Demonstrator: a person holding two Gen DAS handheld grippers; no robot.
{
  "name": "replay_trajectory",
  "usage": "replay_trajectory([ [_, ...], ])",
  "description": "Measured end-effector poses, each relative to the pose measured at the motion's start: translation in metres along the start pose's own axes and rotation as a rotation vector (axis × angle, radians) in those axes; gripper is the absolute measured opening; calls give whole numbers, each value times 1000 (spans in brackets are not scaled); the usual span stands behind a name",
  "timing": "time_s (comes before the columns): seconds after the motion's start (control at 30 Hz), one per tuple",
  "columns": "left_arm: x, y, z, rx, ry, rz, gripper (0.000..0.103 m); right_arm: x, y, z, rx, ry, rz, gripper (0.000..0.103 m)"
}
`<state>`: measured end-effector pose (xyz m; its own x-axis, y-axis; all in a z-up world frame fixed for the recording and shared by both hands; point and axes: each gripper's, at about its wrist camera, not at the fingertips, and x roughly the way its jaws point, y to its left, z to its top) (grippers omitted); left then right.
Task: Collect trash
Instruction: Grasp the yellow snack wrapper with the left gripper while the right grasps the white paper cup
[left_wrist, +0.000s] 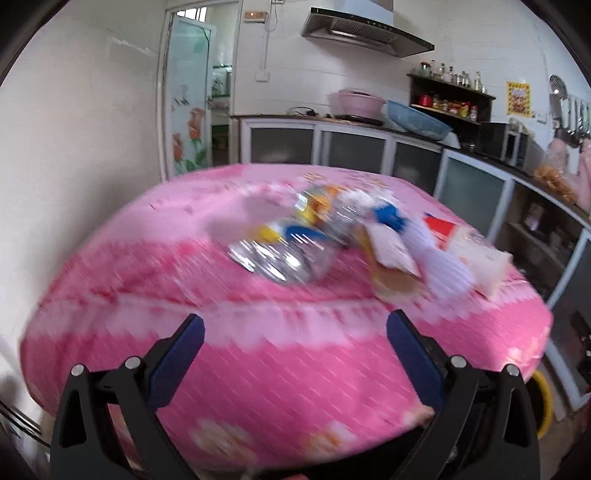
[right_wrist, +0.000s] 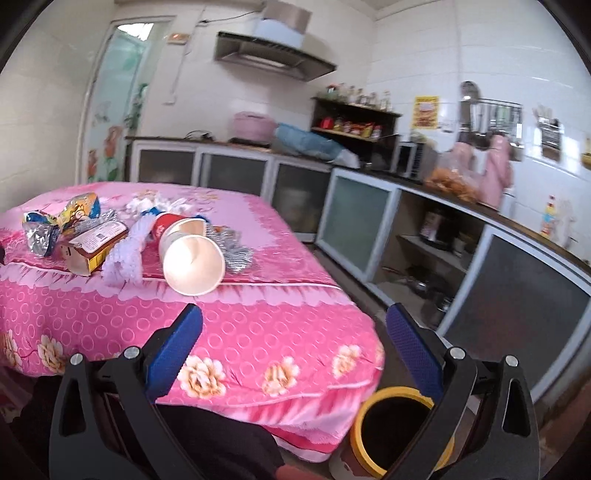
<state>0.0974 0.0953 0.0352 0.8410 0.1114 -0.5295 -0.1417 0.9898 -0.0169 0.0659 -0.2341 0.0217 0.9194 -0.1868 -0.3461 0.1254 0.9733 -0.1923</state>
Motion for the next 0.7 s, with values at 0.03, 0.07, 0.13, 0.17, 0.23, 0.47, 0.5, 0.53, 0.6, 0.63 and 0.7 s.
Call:
replay_trajectory([
  [0.03,4,5,7,16,-3,24,95,9,2,5,-9,15,15,95],
  [0.07,9,8,14,37,-2,60,95,14,3,8,-12,25,31,95],
  [0.13,24,11,28,102,20,111,95,28,5,15,-18,46,49,95],
  [0.17,31,13,33,128,36,126,95,34,7,19,-27,55,36,95],
  [0.23,43,16,41,178,53,144,95,51,10,25,-60,78,68,95],
  [0.47,78,27,51,287,92,147,95,97,11,41,-86,149,82,95],
  [0.5,83,30,52,277,106,142,95,103,12,42,-80,160,98,95],
  [0.53,86,30,54,267,115,138,95,108,14,43,-93,177,117,95],
  [0.6,90,29,54,265,122,129,95,114,22,44,-133,204,157,95],
  [0.63,89,27,54,268,121,126,95,116,24,44,-139,203,160,95],
  [0.7,89,26,55,279,113,107,95,119,26,44,-158,200,164,95],
])
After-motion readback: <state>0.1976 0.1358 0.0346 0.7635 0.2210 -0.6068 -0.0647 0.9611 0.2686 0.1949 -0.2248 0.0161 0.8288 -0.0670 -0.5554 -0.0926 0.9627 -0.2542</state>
